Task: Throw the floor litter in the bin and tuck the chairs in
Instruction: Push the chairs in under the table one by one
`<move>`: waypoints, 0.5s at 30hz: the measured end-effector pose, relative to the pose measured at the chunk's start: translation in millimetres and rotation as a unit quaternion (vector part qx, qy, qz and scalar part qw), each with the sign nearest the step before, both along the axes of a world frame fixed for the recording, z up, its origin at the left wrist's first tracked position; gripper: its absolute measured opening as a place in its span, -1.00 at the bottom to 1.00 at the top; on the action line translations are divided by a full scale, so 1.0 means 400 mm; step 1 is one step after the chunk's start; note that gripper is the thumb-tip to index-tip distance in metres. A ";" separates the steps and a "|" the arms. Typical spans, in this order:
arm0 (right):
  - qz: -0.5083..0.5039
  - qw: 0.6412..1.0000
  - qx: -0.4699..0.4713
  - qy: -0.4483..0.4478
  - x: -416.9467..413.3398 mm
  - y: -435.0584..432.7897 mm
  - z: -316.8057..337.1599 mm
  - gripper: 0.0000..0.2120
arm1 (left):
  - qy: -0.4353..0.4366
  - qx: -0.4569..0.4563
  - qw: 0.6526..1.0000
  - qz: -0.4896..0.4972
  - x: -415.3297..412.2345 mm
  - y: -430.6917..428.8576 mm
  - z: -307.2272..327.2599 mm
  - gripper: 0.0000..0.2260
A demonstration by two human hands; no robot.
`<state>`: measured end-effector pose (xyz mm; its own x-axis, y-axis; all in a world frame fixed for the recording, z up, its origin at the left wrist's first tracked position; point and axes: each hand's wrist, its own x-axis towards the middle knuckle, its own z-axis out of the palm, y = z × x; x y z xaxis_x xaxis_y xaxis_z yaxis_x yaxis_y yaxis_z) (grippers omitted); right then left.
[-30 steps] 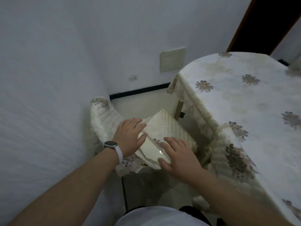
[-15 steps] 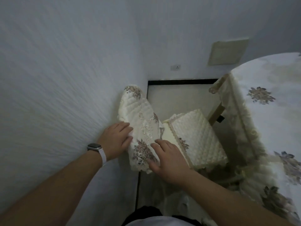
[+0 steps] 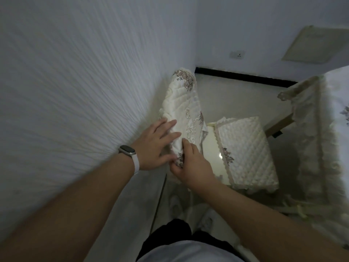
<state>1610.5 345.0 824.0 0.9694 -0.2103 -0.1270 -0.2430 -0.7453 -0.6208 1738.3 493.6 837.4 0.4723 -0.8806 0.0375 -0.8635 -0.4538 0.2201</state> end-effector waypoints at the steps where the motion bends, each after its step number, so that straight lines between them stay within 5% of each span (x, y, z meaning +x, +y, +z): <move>1: 0.000 1.000 0.003 0.012 0.008 -0.002 0.002 -0.23 | -0.003 -0.009 1.000 -0.005 0.002 0.000 -0.005 -0.41; 15: -0.025 0.998 0.054 0.034 0.051 -0.059 0.031 -0.50 | -0.049 -0.058 0.996 -0.051 0.040 -0.046 -0.033 -0.51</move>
<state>1630.8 321.4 836.6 0.9466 -0.2393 -0.2159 -0.3217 -0.6617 -0.6773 1754.4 475.1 824.1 0.3695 -0.9111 0.1828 -0.9237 -0.3387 0.1792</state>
